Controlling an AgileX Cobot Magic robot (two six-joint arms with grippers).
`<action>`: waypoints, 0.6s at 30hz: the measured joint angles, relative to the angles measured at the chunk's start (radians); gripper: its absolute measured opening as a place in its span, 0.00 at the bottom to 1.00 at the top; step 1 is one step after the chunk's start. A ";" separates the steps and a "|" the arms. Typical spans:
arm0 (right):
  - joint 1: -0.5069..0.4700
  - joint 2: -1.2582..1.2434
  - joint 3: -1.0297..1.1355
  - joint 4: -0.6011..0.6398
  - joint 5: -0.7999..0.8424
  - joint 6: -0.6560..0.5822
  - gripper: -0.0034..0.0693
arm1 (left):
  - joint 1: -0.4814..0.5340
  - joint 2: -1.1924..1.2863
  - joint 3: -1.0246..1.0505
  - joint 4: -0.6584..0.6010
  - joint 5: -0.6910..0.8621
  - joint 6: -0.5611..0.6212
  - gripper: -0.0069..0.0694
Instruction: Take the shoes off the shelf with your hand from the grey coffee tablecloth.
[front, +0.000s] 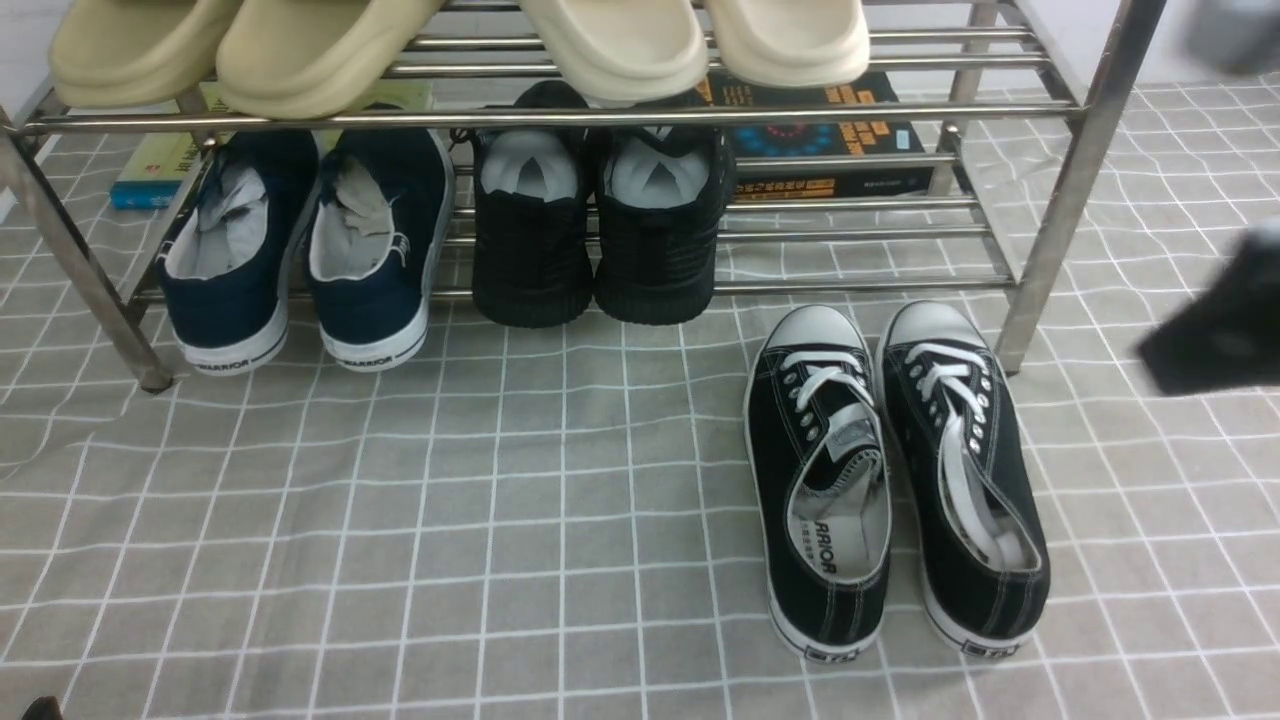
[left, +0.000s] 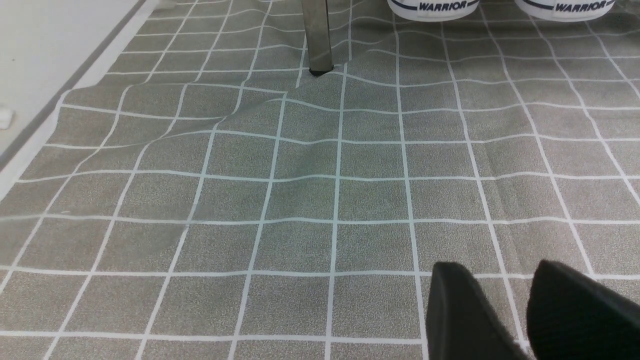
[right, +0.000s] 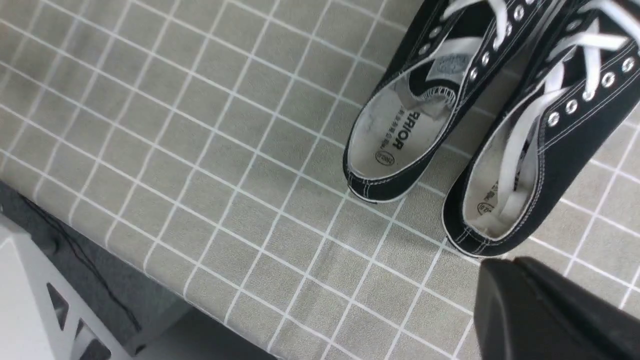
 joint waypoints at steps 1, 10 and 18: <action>0.000 -0.012 0.005 0.000 -0.001 0.000 0.03 | 0.000 0.000 0.000 0.000 0.000 0.000 0.41; 0.000 -0.635 0.527 0.056 -0.436 -0.031 0.03 | 0.000 0.000 0.000 0.000 0.000 0.000 0.41; 0.000 -0.820 0.863 0.233 -0.795 -0.249 0.03 | 0.000 0.000 0.000 0.000 0.000 0.000 0.41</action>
